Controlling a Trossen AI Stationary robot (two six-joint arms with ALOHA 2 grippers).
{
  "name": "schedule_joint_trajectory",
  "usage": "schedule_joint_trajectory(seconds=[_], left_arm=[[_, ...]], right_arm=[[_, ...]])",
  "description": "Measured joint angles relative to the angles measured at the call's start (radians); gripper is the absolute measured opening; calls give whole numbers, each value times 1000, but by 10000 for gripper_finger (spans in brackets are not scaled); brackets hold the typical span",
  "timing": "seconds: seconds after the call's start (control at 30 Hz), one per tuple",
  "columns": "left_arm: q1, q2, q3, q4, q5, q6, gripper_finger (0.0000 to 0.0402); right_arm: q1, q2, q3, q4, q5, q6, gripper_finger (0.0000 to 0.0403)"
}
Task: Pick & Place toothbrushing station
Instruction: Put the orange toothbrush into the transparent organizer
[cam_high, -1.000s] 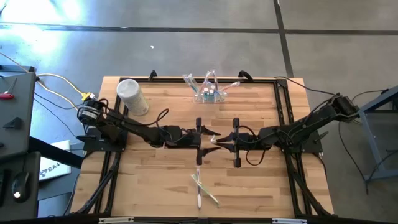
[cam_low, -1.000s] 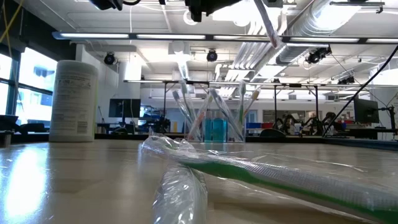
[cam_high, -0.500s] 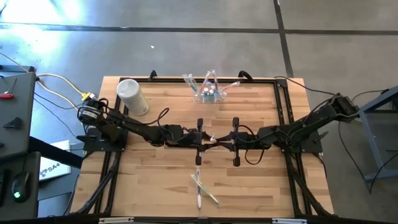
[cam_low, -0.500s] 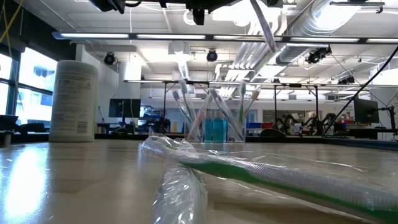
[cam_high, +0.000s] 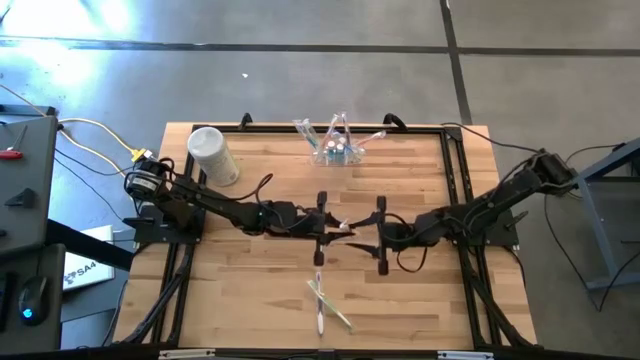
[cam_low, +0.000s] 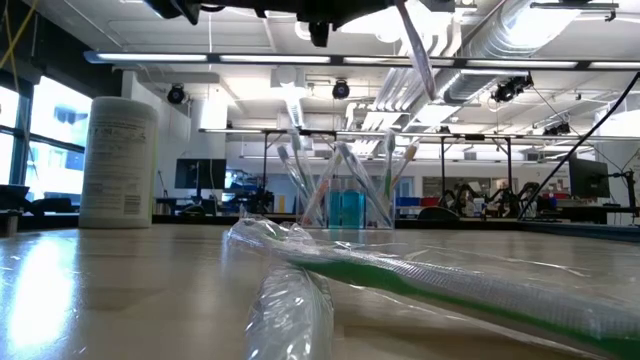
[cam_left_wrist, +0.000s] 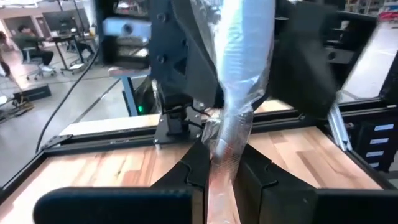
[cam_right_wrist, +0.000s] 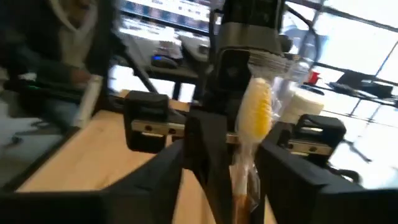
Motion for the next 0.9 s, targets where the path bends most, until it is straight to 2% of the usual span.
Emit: schedule_joint_trajectory(seconds=[0.07, 0.2, 0.33, 0.43, 0.6, 0.77, 0.9], left_arm=[[1, 0, 0, -15, -5, -4, 33], [2, -20, -2, -71, -35, -15, 33], [23, -78, -1, -192, -132, 5, 33], [68, -126, -2, -290, -163, 3, 33], [175, -175, -28, -331, -162, -6, 33], [310, -219, -138, -245, -158, -26, 33], [405, -240, -238, -75, -75, -30, 33]], right_arm=[[29, 0, 0, -3, 94, -8, 216], [102, -9, 0, -41, 348, -66, 292], [172, -12, 0, -76, 477, -86, 334], [218, -12, 0, -99, 513, -87, 346], [263, -13, 0, -125, 570, -53, 347], [285, -13, 0, -133, 604, -11, 342], [286, -13, 0, -159, 602, 25, 342]])
